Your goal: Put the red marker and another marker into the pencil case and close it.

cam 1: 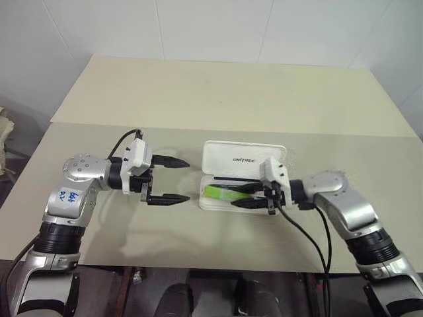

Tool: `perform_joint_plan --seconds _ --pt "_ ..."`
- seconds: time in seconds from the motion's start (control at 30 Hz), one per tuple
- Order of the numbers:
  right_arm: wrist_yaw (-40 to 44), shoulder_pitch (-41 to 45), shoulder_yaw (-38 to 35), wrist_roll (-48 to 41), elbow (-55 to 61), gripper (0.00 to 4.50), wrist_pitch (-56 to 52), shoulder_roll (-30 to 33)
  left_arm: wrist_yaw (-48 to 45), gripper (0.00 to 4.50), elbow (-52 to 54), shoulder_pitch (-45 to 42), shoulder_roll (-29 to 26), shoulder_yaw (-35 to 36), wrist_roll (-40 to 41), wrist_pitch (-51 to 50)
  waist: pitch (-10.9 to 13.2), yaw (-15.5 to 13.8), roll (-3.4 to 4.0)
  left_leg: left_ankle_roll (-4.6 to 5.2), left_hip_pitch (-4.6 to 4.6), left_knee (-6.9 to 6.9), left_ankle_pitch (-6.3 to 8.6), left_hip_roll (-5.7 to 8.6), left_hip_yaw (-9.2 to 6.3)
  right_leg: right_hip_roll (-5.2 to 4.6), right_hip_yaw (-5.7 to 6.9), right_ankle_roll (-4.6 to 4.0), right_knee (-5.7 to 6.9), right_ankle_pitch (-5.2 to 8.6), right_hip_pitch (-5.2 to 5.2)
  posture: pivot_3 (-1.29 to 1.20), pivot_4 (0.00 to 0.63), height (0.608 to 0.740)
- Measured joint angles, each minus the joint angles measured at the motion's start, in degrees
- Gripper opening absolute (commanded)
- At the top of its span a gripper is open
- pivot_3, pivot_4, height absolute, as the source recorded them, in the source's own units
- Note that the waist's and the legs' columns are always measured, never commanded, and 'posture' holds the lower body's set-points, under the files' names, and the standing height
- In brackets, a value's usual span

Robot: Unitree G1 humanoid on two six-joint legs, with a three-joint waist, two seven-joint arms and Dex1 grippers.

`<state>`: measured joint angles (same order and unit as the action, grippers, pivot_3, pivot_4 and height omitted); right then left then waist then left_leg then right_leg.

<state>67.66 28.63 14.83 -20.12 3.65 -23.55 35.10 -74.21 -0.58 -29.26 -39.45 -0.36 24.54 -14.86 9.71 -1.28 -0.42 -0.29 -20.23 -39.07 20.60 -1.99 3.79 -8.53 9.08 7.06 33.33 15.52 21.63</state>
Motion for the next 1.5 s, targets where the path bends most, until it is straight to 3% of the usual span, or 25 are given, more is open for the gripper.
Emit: perform_joint_plan --seconds 0.33,1.17,1.47,1.5 --pt "-0.26 2.61 1.33 3.14 -3.97 1.11 0.08 -2.96 1.34 4.50 0.21 0.44 0.01 0.03 0.00 -0.16 0.01 0.06 0.01 0.00 0.00 0.00 0.00 -0.01 -0.01 0.01 0.01 0.00 0.01 0.00 0.01 0.00 0.150 0.740" --pt "4.08 4.01 1.43 5.86 -8.30 1.11 1.96 -1.84 1.69 4.50 0.24 0.41 0.17 0.02 0.00 -0.16 0.01 0.14 0.02 -0.01 0.00 0.02 0.00 -0.01 0.00 0.01 0.01 0.00 0.01 0.00 0.02 0.00 0.150 0.740" --pt "3.93 4.55 0.95 6.02 -8.33 4.37 1.95 -2.12 1.66 4.50 0.23 0.27 0.29 -0.01 0.00 -0.12 0.01 0.18 0.02 -0.01 0.01 0.02 0.00 -0.01 0.00 0.01 0.01 0.00 0.01 0.00 0.02 0.00 0.150 0.740" --pt "3.83 4.68 0.72 5.89 -8.22 4.47 1.64 -2.22 1.65 4.50 0.23 0.26 0.31 -0.02 0.00 -0.10 0.01 0.18 0.02 -0.01 0.01 0.01 0.00 -0.01 0.00 0.01 0.01 0.00 0.02 0.00 0.02 0.00 0.150 0.740"
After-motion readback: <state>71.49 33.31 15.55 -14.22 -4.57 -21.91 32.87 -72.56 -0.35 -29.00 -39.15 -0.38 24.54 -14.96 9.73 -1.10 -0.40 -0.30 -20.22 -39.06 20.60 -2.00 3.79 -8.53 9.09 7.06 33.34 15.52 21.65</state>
